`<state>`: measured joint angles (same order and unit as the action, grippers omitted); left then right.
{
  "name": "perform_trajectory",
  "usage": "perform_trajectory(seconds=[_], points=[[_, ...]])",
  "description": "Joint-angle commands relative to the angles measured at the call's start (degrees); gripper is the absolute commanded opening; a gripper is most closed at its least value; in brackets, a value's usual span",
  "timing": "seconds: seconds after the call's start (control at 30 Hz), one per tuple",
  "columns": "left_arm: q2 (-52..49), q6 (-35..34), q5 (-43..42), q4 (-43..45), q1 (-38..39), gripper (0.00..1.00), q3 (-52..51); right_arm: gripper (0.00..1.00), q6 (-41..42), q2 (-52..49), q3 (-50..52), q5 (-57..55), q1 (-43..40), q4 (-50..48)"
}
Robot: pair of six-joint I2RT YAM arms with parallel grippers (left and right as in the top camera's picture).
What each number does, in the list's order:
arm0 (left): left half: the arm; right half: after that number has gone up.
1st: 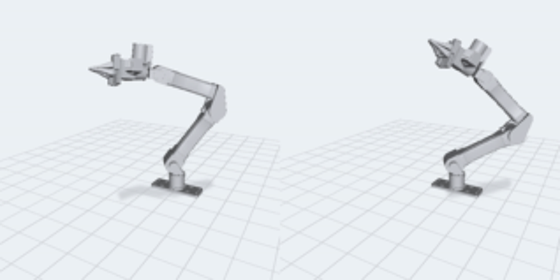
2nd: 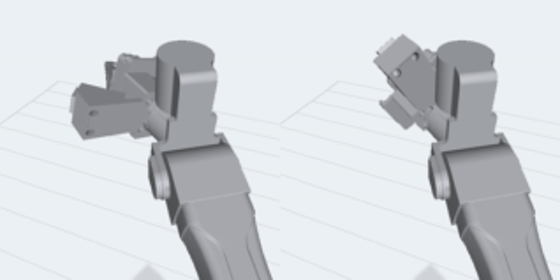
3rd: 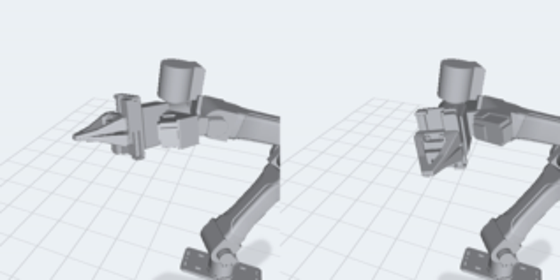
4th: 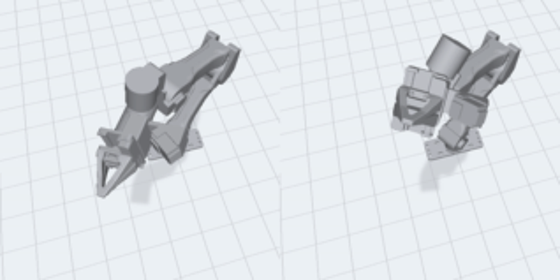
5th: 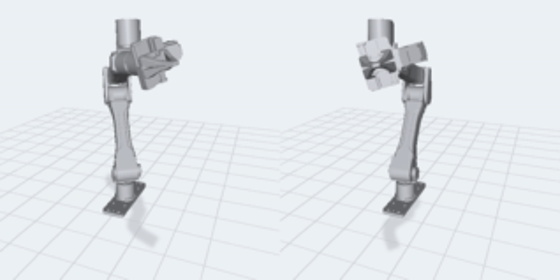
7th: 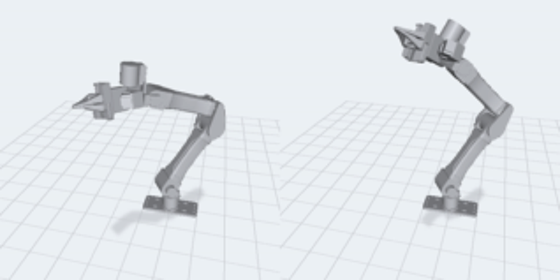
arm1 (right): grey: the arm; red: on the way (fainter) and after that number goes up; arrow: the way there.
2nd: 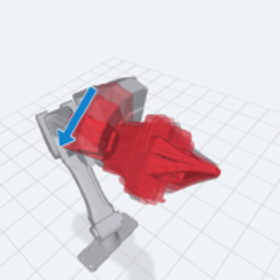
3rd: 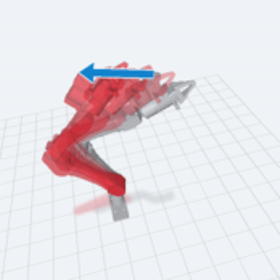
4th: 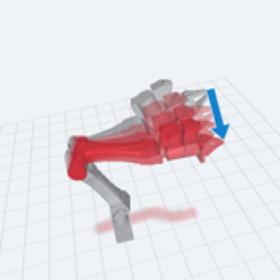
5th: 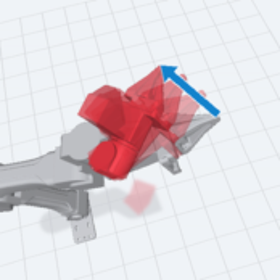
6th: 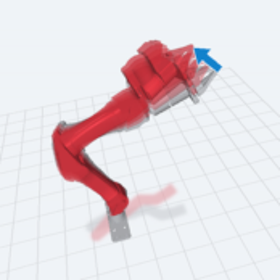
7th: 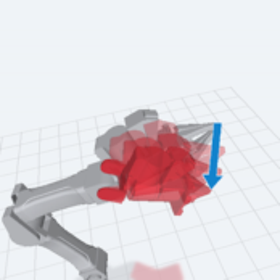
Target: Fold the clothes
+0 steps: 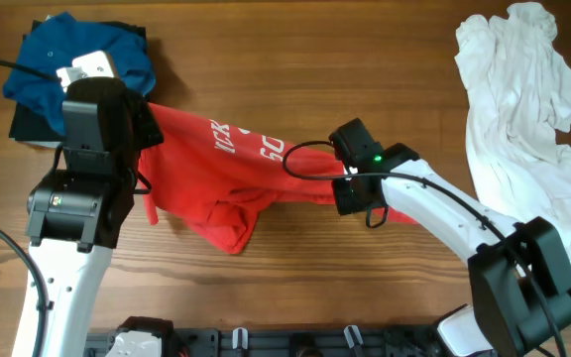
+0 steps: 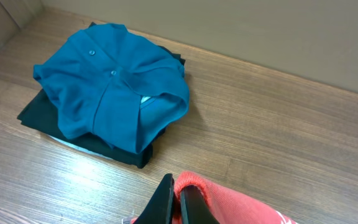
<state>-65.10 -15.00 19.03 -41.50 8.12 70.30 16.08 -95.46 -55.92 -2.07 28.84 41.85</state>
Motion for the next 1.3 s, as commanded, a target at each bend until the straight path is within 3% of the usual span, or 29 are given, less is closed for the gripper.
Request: perform_trajectory(seconds=[0.0,0.1,0.2,0.4,0.57,0.9,1.13,1.27], points=[[0.04,-0.90,0.35,0.50,-0.42,0.04,0.63,0.46,2.67,-0.33,1.95,-4.33,0.09,-2.58],[0.04,-0.90,0.35,0.55,-0.42,0.04,0.63,0.46,3.87,-0.33,1.95,-6.19,0.09,-5.38],[0.04,-0.90,0.35,0.52,-0.42,0.04,0.63,0.37,5.11,-0.33,1.95,-8.83,0.07,-7.06],[0.04,-0.90,0.35,0.55,-0.42,0.04,0.63,0.04,7.50,-0.33,1.95,-14.71,0.02,-8.22],[0.04,-0.85,0.37,0.57,-0.42,0.04,0.63,0.04,7.93,1.90,-1.49,-15.08,-0.79,-4.92],[0.33,-0.55,2.08,0.57,-0.79,0.04,0.66,0.04,1.90,16.92,-24.13,-14.64,-9.25,19.98],[7.65,-2.43,2.03,0.61,-7.23,0.04,0.66,0.06,0.42,19.23,-39.71,-14.03,-17.16,36.54],[13.44,-2.38,1.79,0.50,-11.19,0.04,0.66,0.10,0.20,19.15,-40.89,-13.53,-23.43,38.36]])
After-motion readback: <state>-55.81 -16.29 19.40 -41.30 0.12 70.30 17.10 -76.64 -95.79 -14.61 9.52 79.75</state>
